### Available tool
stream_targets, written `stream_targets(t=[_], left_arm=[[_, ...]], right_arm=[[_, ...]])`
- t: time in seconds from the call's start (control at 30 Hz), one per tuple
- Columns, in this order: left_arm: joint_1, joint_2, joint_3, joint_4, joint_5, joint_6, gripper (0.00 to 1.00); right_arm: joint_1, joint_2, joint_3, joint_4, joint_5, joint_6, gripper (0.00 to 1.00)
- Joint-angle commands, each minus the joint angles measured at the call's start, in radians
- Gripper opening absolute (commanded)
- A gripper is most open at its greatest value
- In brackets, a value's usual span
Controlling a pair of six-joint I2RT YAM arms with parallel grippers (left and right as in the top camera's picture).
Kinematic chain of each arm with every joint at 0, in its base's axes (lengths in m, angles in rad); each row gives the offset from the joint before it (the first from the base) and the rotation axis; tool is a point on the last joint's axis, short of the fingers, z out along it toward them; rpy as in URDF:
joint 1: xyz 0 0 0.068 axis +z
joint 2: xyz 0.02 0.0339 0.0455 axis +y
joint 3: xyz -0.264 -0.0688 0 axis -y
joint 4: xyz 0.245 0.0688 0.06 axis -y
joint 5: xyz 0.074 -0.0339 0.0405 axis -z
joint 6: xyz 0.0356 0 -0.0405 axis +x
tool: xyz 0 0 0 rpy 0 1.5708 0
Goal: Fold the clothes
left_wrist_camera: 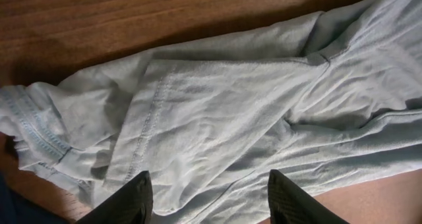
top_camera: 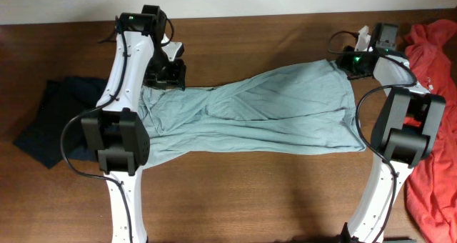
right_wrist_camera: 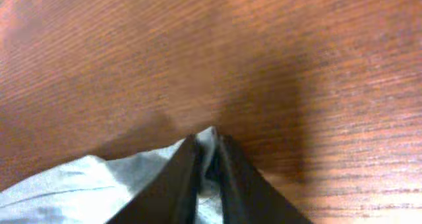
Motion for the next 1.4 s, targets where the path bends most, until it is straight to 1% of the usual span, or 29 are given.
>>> stream_targets(t=[0.0,0.1,0.37,0.67,0.8,1.0,1.2,1.37], left_arm=[[0.002,-0.028,0.013,-0.005,0.014,0.005,0.56],[0.002,-0.028,0.013,-0.005,0.014,0.005,0.56],[0.002,-0.028,0.013,-0.008,0.014,0.005,0.56],[0.002,-0.028,0.013,-0.008,0.014,0.005,0.56],[0.002,-0.028,0.013,-0.008,0.013,0.005,0.56],[0.002,-0.028,0.013,-0.007,0.01,0.005,0.56],[0.003,-0.028,0.013,-0.007,0.01,0.005,0.56],[0.004,-0.028,0.013,-0.018,0.01,0.005,0.56]], right_arm=[[-0.007,0.001,0.008,-0.027,0.033,-0.007,0.11],[-0.014,-0.023,0.008,-0.055,0.06,-0.007,0.04],[-0.036,-0.117,0.009,-0.138,0.069,-0.008,0.04],[-0.041,-0.282,0.008,-0.226,0.057,-0.116,0.04],[-0.041,-0.325,0.008,-0.32,0.061,-0.119,0.04],[-0.041,-0.328,0.008,-0.498,0.093,-0.117,0.04],[-0.041,-0.328,0.008,-0.593,0.179,-0.119,0.04],[-0.041,-0.328,0.008,-0.687,0.201,-0.118,0.04]])
